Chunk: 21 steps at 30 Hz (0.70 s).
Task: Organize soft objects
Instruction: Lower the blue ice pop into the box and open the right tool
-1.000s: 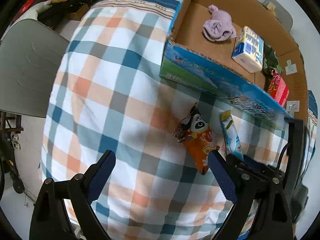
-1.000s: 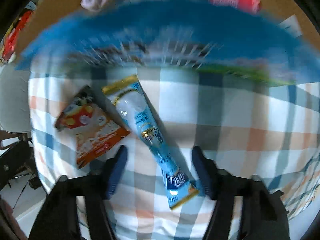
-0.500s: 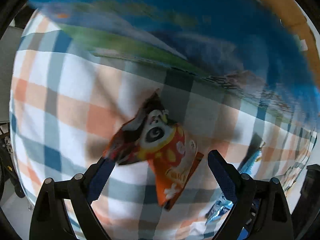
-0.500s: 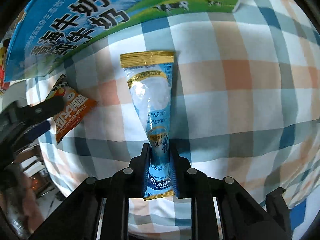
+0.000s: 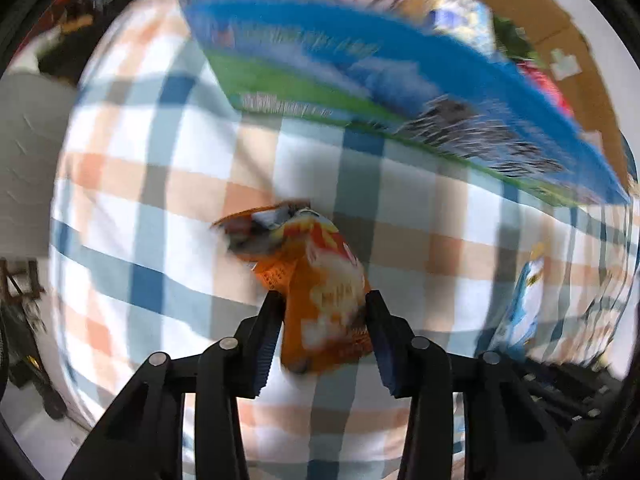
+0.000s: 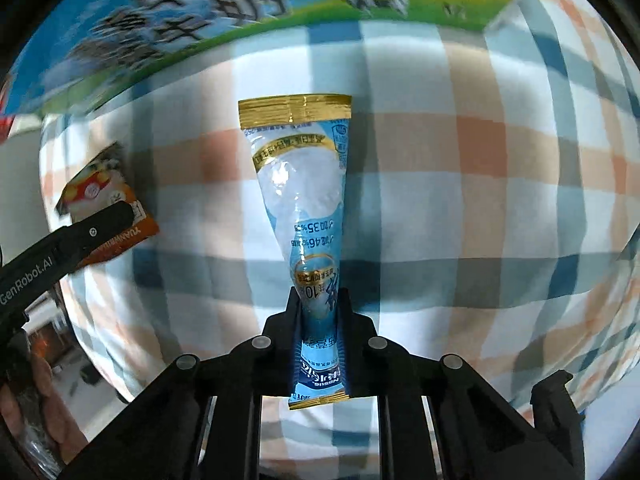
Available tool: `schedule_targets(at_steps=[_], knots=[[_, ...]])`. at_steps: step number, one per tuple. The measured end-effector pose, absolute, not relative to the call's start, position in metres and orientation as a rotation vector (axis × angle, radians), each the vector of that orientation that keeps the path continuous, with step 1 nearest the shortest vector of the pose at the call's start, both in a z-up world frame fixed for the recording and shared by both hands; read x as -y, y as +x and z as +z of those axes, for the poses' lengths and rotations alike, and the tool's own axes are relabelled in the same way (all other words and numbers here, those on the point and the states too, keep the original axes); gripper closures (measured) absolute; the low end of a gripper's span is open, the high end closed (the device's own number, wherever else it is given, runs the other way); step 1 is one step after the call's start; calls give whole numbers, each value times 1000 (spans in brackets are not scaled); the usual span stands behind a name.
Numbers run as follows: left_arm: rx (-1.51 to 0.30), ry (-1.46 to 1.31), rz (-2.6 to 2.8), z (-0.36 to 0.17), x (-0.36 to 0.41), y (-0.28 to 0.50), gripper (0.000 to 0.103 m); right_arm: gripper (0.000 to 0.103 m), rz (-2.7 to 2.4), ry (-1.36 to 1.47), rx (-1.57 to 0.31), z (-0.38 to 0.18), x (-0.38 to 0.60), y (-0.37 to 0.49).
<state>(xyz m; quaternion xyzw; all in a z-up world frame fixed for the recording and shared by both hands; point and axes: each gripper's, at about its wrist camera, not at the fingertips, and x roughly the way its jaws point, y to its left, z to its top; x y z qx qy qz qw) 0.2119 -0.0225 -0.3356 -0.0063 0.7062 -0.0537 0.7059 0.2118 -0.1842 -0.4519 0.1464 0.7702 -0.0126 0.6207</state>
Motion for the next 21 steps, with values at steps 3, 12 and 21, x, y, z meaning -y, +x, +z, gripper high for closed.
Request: schedule_targets(at_steps=[3,12,21], knots=[[-1514,-4,-152,-309,32,207,67,88,30,269,-1726,-422,178,215],[-1396,-128,-270,-227,43,245,67,88,160,107,-1551,-311,165,260],[-1384,-284,-245,-215,30,310,74,88,277,-56,-1482,-256,178,345]])
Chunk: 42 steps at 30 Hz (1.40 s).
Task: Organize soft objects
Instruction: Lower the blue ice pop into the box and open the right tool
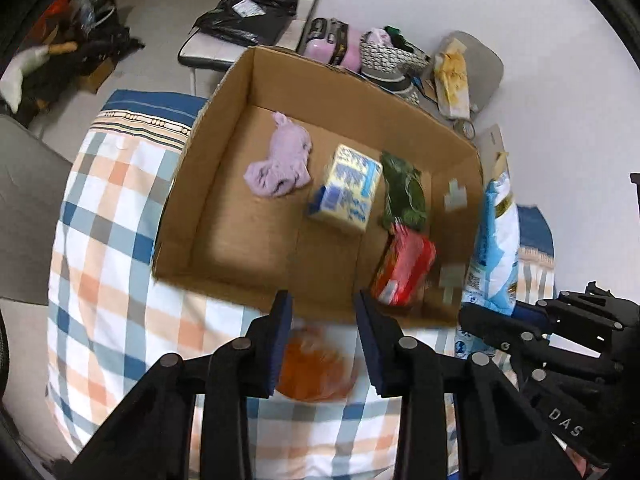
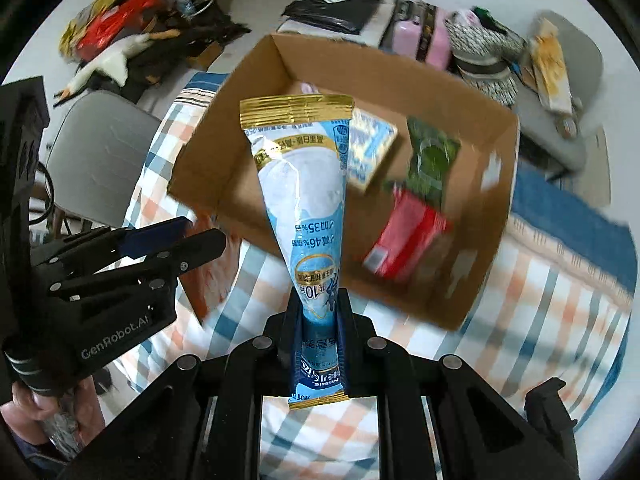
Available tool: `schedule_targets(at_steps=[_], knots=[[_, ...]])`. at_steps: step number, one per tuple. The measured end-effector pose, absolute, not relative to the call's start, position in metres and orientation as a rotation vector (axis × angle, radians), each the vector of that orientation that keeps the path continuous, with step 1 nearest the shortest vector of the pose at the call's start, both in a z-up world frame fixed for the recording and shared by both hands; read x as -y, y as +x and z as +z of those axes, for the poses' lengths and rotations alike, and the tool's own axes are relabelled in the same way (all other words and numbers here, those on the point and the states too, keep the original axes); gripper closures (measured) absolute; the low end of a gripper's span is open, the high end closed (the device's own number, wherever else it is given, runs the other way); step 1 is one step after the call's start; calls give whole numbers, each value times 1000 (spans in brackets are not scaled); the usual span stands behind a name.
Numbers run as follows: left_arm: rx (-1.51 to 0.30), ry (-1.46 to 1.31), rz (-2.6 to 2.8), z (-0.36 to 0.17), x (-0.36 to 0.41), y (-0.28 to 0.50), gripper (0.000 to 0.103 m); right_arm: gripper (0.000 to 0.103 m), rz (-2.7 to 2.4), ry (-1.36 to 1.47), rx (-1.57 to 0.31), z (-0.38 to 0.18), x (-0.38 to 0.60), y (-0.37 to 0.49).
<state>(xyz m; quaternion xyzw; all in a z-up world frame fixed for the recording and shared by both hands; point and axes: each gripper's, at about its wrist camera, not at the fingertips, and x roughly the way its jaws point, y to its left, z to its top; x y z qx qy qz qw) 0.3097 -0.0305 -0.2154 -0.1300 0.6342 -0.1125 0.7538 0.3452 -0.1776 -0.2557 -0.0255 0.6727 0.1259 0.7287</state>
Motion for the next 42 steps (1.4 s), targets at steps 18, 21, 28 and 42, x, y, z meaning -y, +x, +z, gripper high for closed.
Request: schedule_targets(at_steps=[18,21,28,42], knots=[[-1477,-295,-124,-275,4,361,76,87,437,-108,-1673,-348,149,440],[-1502,-280,-89,-279,3,361,74,86,465,-151,-1691,-364,142,442],[-1482,-267,-50,-271,-2,357,65,54,423,-67,-1710,-370,158,444],[-1281,22,7,-214,2,318,7,0,46,102,-1494,-338,193,380]])
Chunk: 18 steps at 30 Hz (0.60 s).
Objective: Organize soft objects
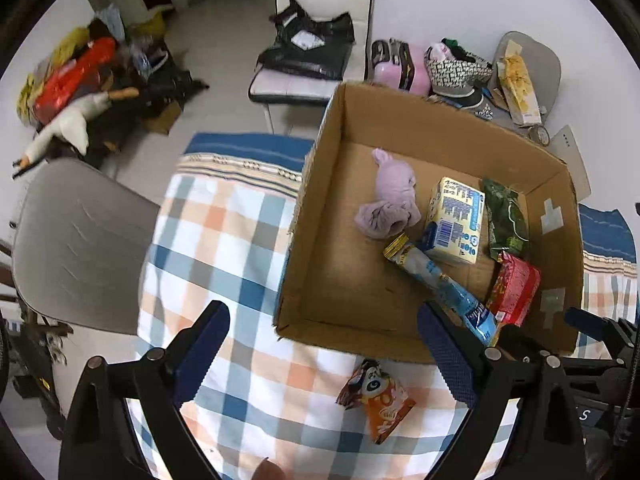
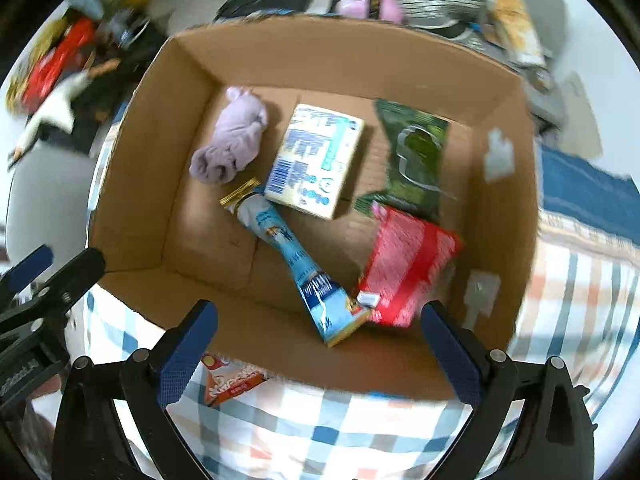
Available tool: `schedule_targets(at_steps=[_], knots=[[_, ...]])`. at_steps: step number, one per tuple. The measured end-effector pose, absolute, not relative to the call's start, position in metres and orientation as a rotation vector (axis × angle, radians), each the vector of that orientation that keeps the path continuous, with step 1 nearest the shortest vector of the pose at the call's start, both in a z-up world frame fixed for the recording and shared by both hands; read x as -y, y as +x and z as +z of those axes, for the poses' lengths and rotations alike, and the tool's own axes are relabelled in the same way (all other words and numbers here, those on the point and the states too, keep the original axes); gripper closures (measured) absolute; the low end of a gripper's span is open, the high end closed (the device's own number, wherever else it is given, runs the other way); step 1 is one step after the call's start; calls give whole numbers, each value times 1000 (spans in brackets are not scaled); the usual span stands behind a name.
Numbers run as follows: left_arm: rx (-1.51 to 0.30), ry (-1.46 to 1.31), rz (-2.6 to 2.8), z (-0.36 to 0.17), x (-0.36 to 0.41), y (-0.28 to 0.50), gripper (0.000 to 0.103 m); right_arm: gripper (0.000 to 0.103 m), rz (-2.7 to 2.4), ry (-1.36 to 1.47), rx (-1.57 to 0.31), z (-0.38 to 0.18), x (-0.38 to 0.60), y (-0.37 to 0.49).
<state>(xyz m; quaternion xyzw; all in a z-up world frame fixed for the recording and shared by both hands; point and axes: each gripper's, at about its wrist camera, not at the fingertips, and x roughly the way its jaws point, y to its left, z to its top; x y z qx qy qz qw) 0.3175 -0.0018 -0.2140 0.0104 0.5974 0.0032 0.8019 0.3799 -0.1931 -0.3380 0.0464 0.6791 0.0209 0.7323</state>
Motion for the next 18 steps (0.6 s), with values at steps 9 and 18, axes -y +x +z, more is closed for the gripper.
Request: schedule_targets(at_steps=[9,18], knots=[[-1138,90,-3,-160,4,281,7,0,-82,177,-1345,-285,201,332],[-1109,86,-1,-146,-7,241,7,0,-41,223,-1283,-245,193,284]])
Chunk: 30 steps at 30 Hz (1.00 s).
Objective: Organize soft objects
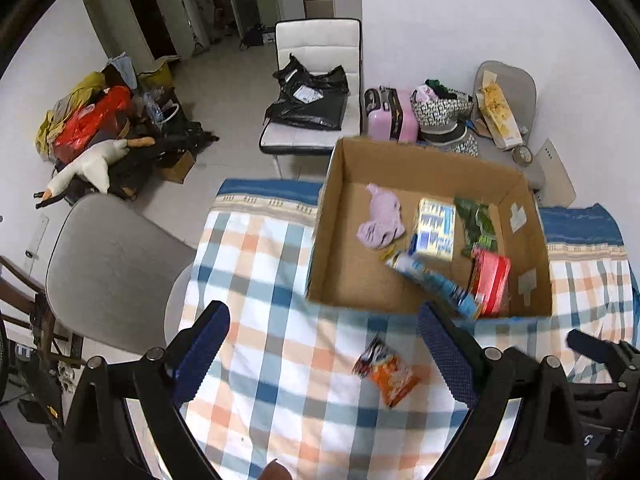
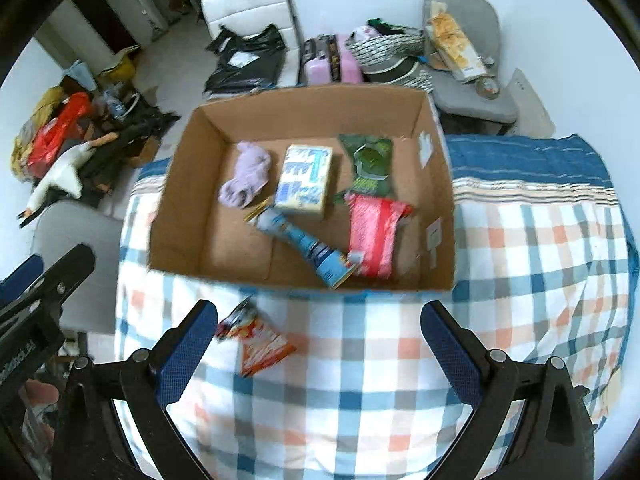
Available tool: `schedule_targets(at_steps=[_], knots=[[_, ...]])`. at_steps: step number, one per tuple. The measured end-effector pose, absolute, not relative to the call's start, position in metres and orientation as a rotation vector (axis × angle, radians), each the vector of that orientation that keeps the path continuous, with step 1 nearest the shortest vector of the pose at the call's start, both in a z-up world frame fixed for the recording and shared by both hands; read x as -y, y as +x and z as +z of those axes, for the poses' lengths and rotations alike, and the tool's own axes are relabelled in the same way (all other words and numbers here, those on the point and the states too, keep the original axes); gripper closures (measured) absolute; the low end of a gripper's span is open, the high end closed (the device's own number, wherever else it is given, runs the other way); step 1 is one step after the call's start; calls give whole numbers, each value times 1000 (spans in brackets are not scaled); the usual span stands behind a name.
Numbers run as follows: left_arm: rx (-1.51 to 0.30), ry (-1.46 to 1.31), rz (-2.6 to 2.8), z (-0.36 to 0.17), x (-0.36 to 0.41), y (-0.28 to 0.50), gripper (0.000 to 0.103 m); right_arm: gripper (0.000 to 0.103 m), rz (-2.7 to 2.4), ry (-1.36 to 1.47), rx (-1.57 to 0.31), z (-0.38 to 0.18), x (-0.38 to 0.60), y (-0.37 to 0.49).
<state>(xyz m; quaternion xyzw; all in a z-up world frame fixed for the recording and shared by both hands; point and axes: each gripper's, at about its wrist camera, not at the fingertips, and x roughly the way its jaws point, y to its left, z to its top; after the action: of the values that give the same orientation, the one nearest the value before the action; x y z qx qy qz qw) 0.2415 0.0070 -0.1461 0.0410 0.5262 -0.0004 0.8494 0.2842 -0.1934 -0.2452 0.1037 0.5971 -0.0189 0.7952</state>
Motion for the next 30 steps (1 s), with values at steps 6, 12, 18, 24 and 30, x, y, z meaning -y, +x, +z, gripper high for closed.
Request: schedule_targets(at_steps=[6,12,18,24,30], knots=[[-1266,59,64,-210,-43,211,7,0,122,234,-1414,-288,160,263],[-1377,-28,131,-270,-82,204,7,0,226,120,-1503,-359,114,271],[-1433,-62,141,-307,-98,204,7,33,226,111,-1573,-418,97,296],[-1440,-63,139,-316,-101,207,7,56,219,6,-1601,-447,76,299],[-1381,-8,110,-292,-88,203,7,64,187,-21,-1573,-432,70,280]])
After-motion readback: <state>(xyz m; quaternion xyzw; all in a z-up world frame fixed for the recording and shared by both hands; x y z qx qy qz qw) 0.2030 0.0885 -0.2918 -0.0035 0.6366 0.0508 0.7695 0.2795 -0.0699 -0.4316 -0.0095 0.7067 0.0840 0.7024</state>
